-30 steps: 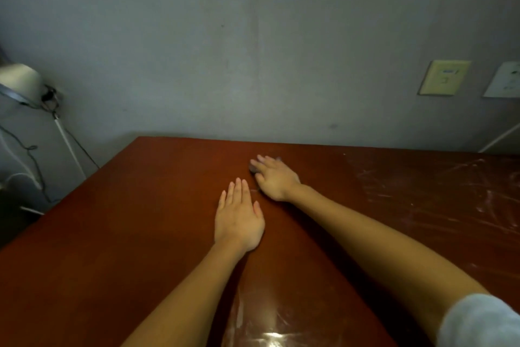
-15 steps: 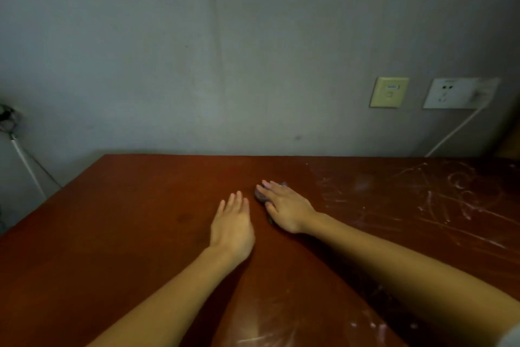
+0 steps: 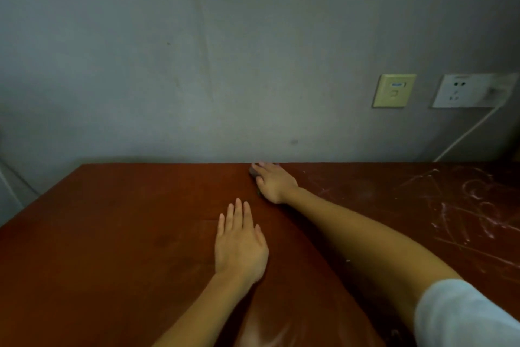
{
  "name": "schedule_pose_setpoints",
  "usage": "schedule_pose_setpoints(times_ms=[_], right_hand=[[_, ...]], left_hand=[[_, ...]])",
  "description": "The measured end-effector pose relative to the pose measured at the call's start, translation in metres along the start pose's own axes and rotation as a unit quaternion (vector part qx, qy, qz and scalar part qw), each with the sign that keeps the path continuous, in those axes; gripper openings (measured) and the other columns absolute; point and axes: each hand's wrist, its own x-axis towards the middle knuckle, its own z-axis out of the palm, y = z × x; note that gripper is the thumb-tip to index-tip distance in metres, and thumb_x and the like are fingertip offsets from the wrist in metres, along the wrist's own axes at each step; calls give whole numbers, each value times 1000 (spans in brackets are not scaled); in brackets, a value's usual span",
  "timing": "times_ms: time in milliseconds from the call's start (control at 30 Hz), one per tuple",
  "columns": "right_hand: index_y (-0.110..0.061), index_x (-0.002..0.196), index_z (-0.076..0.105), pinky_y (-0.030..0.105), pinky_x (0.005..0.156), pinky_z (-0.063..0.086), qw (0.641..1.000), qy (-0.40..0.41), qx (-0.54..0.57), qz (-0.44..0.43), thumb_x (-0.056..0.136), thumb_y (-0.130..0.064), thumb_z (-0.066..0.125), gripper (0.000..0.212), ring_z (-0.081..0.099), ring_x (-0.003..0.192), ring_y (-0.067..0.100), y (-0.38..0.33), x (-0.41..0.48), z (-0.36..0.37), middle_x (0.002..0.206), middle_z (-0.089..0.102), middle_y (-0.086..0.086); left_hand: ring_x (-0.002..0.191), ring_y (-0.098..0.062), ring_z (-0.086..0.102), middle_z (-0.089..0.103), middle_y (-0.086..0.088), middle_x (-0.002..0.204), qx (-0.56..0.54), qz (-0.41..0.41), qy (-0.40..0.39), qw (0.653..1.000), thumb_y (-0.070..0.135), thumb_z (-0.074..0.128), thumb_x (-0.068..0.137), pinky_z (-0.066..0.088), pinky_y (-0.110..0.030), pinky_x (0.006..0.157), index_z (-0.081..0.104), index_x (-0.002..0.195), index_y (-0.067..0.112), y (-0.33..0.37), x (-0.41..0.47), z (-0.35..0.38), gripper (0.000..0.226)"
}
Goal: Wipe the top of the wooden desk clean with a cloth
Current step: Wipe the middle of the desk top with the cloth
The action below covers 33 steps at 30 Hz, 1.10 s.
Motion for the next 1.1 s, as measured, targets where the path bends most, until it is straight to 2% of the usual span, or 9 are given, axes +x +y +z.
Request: schedule_pose_setpoints(times_ms=[200,433,700,933,1100], right_hand=[[-12,151,20,33,119,8,997,14,-3,73,103,-29,22,51,14,146,22,44,7,-6,159,15,10],[-12,152,14,34,118,3,995,7,-16,98,103,-30,20,52,7,148,21,61,-35,-11,160,8,9],[-17,153,11,34,119,-1,999,2,-34,29,103,-33,21,53,4,148,19,12,-79,2,160,6,5],[-18,152,15,33,119,0,999,-8,-24,-27,104,-32,21,51,6,148,18,-12,-43,7,160,9,5],[-16,152,19,34,119,3,1000,-6,5,-4,104,-31,20,50,9,147,20,-8,-5,5,160,12,6]], left_hand=[[147,-14,-13,-14,-1,160,2,5,-7,1000,36,11,103,-4,-35,121,-7,153,15,0,6,1,58],[147,-16,-13,-13,-2,160,3,4,-10,1000,37,10,102,-4,-36,121,-6,153,15,-1,6,1,58],[147,-17,-11,-12,-3,160,6,2,-8,1000,35,11,103,-4,-36,121,-5,153,13,2,5,-1,58],[147,-17,-12,-11,-4,160,12,1,0,1000,36,10,102,-5,-36,121,-6,153,13,3,6,-1,57],[147,-16,-13,-13,-2,160,11,0,3,1000,37,10,102,-3,-37,121,-6,153,14,1,8,2,58]])
